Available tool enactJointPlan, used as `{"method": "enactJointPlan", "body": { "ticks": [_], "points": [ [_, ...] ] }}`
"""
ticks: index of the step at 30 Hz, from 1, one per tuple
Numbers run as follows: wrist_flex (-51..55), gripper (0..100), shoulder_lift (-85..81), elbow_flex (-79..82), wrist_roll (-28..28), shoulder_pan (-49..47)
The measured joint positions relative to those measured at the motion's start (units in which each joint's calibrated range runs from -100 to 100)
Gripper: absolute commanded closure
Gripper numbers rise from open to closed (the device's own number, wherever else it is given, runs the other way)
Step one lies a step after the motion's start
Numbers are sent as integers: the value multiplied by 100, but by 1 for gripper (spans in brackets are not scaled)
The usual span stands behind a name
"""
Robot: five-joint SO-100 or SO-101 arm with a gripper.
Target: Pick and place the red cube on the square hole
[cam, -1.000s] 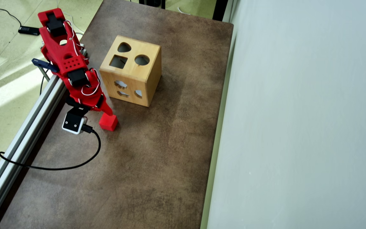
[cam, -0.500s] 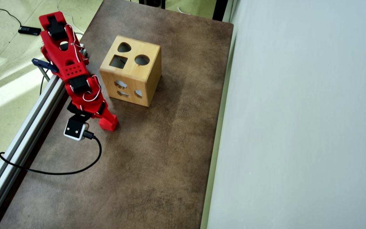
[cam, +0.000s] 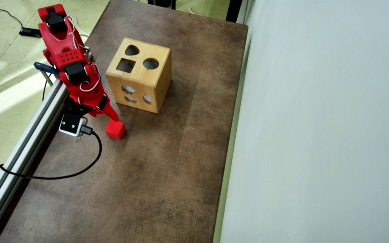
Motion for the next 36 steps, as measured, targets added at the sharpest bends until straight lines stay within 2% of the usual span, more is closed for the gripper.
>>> {"method": "enactJointPlan", "body": {
  "ticks": [5, 24, 36],
  "points": [
    [32, 61, 0, 0, 0, 0],
    [32, 61, 0, 0, -5, -151],
    [32, 61, 59, 0, -269, -496]
  ]
}}
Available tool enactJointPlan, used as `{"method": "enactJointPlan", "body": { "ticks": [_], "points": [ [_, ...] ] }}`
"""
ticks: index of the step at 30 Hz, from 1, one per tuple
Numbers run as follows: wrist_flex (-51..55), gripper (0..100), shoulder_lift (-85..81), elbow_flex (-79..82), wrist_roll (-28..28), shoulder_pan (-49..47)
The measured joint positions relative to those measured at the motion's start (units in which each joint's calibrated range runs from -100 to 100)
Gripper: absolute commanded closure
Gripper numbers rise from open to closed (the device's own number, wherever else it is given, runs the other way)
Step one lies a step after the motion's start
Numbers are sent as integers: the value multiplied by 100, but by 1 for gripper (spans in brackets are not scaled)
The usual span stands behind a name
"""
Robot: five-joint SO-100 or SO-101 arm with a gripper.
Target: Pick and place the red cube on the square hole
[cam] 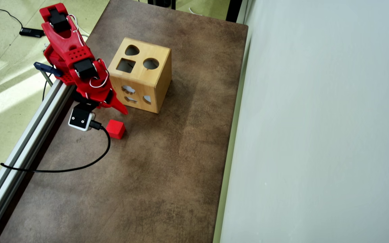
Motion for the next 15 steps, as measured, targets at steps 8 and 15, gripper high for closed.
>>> {"method": "enactJointPlan", "body": {
  "ticks": [8, 15],
  "points": [
    [-8, 61, 864, 0, 0, 0],
    [-379, 61, 1136, 0, 0, 0]
  ]
}}
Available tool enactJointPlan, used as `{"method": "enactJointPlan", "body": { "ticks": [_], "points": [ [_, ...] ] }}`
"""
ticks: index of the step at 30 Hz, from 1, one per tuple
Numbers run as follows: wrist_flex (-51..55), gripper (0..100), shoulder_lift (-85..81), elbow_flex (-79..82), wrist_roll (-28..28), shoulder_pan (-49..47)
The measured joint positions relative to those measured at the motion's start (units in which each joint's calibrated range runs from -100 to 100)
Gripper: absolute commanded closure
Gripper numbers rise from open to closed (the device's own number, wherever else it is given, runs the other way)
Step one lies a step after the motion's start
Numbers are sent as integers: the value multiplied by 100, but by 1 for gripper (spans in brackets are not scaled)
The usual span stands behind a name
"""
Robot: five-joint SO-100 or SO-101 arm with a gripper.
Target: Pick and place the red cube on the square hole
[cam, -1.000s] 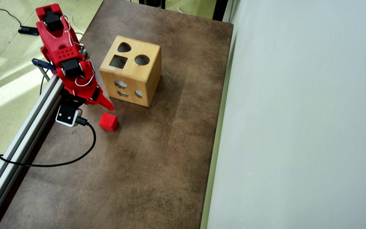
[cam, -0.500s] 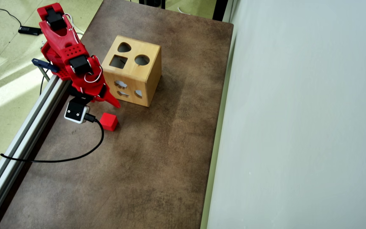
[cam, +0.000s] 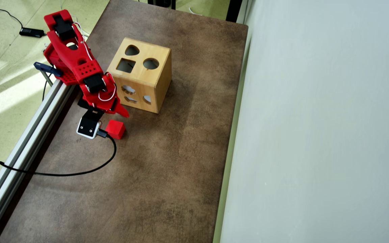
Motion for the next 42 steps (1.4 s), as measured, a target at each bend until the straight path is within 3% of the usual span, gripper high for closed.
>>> {"method": "enactJointPlan", "body": {
  "ticks": [42],
  "points": [
    [-936, 61, 1076, 0, 15, 309]
  ]
}}
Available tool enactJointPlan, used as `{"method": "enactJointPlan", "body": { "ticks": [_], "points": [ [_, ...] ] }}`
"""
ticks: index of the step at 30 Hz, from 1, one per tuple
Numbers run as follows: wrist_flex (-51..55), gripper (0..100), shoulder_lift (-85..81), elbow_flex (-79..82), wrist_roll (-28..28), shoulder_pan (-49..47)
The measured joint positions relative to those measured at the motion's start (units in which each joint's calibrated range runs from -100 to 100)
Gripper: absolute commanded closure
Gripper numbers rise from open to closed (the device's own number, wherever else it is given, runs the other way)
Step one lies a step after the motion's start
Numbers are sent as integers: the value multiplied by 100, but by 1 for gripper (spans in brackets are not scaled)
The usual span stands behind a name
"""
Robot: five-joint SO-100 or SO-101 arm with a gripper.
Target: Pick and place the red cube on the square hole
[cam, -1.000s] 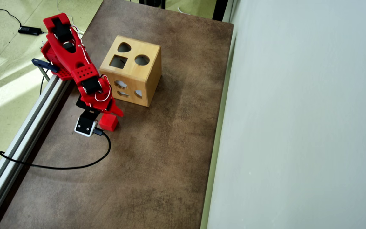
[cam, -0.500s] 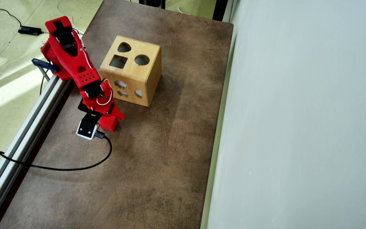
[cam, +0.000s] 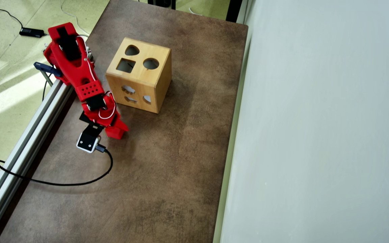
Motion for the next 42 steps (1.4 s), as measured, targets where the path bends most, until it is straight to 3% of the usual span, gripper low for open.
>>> {"method": "enactJointPlan", "body": {
  "ticks": [38, 42],
  "points": [
    [-404, 61, 314, -9, -5, -22],
    [-404, 67, 314, -9, -5, -22]
  ]
}}
